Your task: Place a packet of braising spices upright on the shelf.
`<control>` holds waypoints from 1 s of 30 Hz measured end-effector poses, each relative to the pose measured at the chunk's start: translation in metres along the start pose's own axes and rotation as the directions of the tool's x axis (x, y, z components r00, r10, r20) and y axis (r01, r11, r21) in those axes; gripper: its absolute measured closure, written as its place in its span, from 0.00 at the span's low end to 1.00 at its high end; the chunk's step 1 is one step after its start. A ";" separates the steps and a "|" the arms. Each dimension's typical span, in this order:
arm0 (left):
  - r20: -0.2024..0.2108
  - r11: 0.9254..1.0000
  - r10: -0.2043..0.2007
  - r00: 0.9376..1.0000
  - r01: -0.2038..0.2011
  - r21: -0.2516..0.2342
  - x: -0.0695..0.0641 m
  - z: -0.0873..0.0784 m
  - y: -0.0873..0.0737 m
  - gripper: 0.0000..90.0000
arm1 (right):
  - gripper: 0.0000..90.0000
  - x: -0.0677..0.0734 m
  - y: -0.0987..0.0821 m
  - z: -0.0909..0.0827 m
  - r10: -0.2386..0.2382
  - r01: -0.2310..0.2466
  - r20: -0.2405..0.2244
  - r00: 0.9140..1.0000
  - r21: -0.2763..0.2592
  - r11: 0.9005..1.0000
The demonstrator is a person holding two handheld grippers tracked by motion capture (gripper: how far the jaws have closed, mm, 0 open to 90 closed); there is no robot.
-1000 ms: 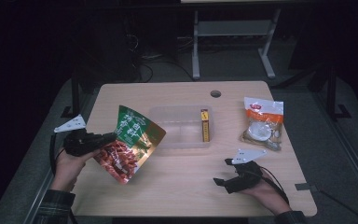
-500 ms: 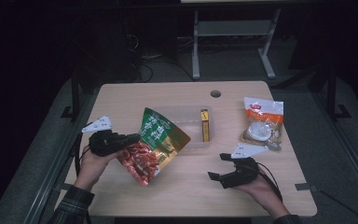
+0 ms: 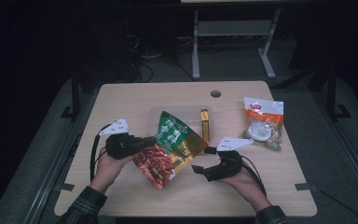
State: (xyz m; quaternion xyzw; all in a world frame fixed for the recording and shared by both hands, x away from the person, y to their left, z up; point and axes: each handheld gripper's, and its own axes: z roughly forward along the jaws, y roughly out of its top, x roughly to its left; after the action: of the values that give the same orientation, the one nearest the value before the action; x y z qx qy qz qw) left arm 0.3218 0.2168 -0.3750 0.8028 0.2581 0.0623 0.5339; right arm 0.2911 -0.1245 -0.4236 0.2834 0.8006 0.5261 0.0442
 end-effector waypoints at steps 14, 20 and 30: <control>0.063 0.999 0.039 0.997 -0.040 0.015 -0.016 0.021 0.003 1.00 | 0.47 0.002 0.003 -0.004 0.015 -0.017 -0.033 0.999 -0.065 0.998; 0.067 0.998 0.052 0.996 -0.054 0.021 -0.020 0.025 0.004 1.00 | 0.69 0.002 0.003 -0.006 0.018 -0.021 -0.052 0.998 -0.064 0.998; 0.069 0.999 0.052 0.996 -0.053 0.007 -0.019 0.025 0.003 1.00 | 0.88 -0.002 0.004 -0.008 0.052 -0.058 -0.083 0.995 -0.067 0.996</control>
State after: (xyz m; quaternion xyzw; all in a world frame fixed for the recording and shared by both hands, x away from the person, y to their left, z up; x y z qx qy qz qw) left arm 0.3154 0.1863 -0.3796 0.8132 0.2188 0.0477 0.5372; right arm 0.2918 -0.1308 -0.4176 0.2820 0.7749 0.5656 0.0070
